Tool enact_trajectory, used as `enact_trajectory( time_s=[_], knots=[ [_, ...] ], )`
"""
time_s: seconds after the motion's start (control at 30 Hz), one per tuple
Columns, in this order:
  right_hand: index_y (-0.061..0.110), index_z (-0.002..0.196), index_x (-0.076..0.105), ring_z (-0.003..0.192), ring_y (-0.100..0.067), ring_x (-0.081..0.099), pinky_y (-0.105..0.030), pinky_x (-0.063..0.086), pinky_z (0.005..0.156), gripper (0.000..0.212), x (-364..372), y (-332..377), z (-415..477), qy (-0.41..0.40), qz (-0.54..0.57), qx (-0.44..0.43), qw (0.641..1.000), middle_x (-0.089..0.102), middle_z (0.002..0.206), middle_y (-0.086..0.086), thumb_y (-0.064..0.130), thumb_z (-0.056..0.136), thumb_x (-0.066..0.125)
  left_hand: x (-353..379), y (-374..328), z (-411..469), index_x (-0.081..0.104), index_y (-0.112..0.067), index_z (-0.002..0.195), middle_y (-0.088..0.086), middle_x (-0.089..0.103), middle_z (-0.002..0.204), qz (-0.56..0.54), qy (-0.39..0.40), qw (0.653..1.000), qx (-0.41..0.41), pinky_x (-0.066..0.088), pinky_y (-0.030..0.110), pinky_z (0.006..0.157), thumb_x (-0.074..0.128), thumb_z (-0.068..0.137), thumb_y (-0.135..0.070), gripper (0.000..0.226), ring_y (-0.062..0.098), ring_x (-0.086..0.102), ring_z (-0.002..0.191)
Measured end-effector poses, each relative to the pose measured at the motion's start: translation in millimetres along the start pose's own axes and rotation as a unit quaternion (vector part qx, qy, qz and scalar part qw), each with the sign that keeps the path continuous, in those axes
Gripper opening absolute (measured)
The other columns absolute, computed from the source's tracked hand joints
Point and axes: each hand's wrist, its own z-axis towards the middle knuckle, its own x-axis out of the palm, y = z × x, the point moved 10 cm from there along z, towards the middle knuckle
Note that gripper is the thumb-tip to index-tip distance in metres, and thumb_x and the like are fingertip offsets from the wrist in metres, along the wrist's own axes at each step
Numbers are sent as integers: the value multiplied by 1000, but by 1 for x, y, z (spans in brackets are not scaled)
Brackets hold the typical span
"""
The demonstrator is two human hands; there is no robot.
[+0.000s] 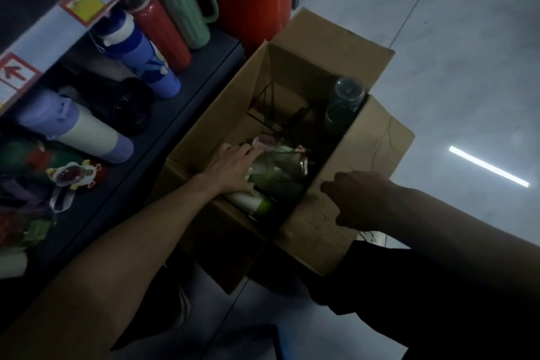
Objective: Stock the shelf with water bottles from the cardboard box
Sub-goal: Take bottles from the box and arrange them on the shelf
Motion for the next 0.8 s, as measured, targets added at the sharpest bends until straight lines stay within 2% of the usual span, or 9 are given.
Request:
enact_trajectory(
  time_s=[0.23, 0.33, 0.47, 0.57, 0.67, 0.73, 0.8],
  knots=[
    [19, 136, 53, 108, -23, 64, -31, 48, 72, 40, 3, 1, 1, -9, 0, 2, 1000, 59, 124, -5, 29, 98, 61, -16, -18, 34, 27, -25, 157, 6, 46, 144, 0, -20, 1000, 16, 30, 44, 109, 73, 76, -54, 97, 28, 46, 131],
    [19, 140, 51, 108, -23, 64, -31, 49, 73, 43, 1, 0, 1, -10, -2, 3, 1000, 59, 125, -5, 29, 99, 60, -24, -25, 50, 27, -25, 157, 4, 49, 144, 56, -4, 998, 41, 31, 44, 111, 72, 81, -55, 94, 27, 44, 132],
    [20, 140, 51, 108, -22, 65, -31, 52, 75, 44, 1, 3, 2, -10, -7, -5, 1000, 60, 125, -4, 30, 98, 61, -18, -21, 51, 23, -29, 159, 5, 47, 147, 47, 34, 998, 33, 33, 45, 109, 71, 83, -56, 94, 29, 45, 131],
    [20, 139, 52, 109, -23, 64, -31, 50, 74, 43, -2, 4, 4, -15, -5, -4, 1000, 60, 126, -4, 29, 98, 60, -17, -16, 40, 19, -28, 160, 5, 42, 151, 49, 13, 998, 27, 30, 43, 112, 70, 84, -55, 96, 27, 42, 137],
    [21, 138, 54, 110, -23, 65, -32, 51, 77, 42, -5, 6, 4, -29, -5, -6, 1000, 62, 126, -4, 28, 97, 61, -28, -12, 17, 31, -20, 155, 8, 45, 146, 58, -62, 996, 37, 32, 41, 110, 73, 82, -47, 89, 26, 44, 134],
    [22, 138, 54, 111, -24, 65, -32, 50, 75, 42, -4, 8, 4, -30, -6, -10, 999, 62, 126, -4, 28, 97, 61, -36, -12, -1, 46, -16, 144, 11, 51, 134, 91, -116, 987, 67, 39, 42, 103, 77, 79, -42, 77, 29, 50, 124],
    [22, 139, 53, 112, -24, 65, -33, 49, 76, 43, -3, 9, 2, -30, -10, -8, 999, 62, 127, -4, 28, 97, 61, -33, -13, -15, 56, -16, 131, 13, 54, 127, 129, -135, 977, 106, 44, 44, 98, 79, 77, -39, 63, 31, 53, 119]
  ],
)
